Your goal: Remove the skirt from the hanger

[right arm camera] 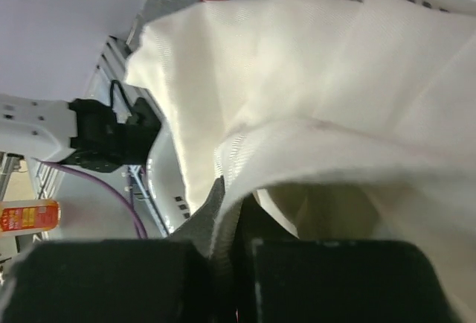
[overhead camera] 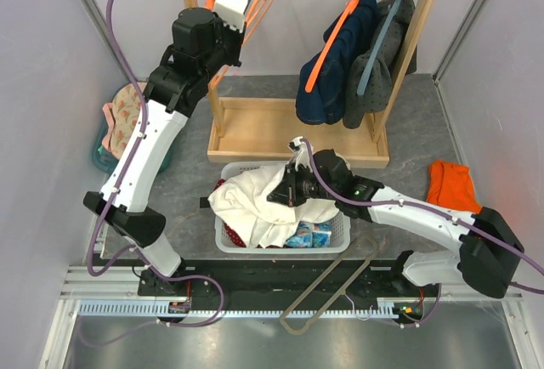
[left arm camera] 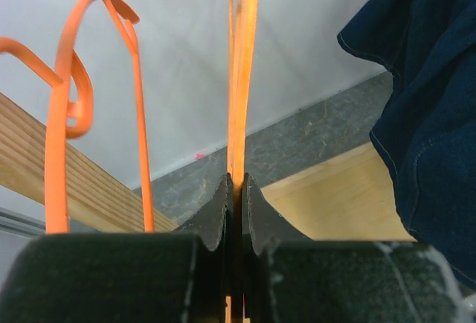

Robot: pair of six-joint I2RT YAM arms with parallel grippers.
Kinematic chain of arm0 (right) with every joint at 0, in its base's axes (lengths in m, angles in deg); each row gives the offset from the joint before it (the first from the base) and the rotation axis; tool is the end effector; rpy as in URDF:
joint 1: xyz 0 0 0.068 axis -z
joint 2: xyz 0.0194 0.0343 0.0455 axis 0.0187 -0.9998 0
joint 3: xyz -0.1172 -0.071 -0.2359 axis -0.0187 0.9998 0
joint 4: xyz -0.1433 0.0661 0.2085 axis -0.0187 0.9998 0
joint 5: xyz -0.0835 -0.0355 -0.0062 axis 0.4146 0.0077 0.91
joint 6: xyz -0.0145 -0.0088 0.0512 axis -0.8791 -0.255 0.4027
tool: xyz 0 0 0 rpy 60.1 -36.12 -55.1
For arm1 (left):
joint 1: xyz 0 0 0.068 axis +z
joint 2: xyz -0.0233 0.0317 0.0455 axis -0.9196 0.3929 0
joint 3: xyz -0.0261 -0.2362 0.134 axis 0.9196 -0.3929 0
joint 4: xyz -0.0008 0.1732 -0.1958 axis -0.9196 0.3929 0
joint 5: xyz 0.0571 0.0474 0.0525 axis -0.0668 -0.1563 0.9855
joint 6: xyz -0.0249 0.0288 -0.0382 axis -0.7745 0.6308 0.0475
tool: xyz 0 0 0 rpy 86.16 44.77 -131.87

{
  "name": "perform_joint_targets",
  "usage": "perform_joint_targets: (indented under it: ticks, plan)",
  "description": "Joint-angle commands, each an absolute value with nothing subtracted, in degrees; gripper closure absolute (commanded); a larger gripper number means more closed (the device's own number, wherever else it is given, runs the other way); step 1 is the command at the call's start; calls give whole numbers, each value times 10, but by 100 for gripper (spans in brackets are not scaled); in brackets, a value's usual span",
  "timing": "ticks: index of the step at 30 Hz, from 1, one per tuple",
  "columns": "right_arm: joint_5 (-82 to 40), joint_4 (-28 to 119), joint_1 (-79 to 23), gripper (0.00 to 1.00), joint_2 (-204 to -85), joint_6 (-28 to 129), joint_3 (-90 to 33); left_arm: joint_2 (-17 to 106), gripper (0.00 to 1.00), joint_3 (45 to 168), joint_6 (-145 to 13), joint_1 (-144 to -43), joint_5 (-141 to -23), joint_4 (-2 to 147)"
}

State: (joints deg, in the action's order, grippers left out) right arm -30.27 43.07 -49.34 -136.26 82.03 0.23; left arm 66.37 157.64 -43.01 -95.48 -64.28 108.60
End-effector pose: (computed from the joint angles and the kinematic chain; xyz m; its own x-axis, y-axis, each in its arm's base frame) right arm 0.1757 0.2283 0.2684 -0.7644 0.0088 -0.6447 -0.5481 0.5177 0.6569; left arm 0.3118 -0.1634 0.5246 -0.0470 0.2507 -0.9669 0.3456 0.9123 0.2198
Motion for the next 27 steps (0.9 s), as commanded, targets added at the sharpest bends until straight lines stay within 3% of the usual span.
perform_joint_targets:
  ticks: [1,6,8,9,10,12,13,15,27]
  plan:
    - [-268,409,-491,100,-1386,818,19,620,98,1545,-486,-938,-632,1053]
    - [-239,448,-485,100,-1456,825,19,585,98,1512,-499,-938,-648,1060]
    - [-248,472,-483,100,-1478,829,13,581,88,1512,-500,-938,-652,1064]
    - [-250,486,-483,100,-1496,828,9,579,78,1512,-500,-938,-654,1065]
    - [-248,494,-483,100,-1503,827,2,577,55,1513,-501,-938,-658,1066]
    - [-237,512,-482,100,-1510,825,-6,574,36,1515,-505,-938,-661,1066]
    - [-234,517,-484,100,-1510,823,-13,572,15,1519,-508,-938,-664,1066]
    - [-220,539,-484,96,-1502,814,-22,569,2,1522,-515,-938,-670,1066]
    - [-167,692,-484,24,-1388,753,-121,612,0,1662,-568,-1003,-802,1059]
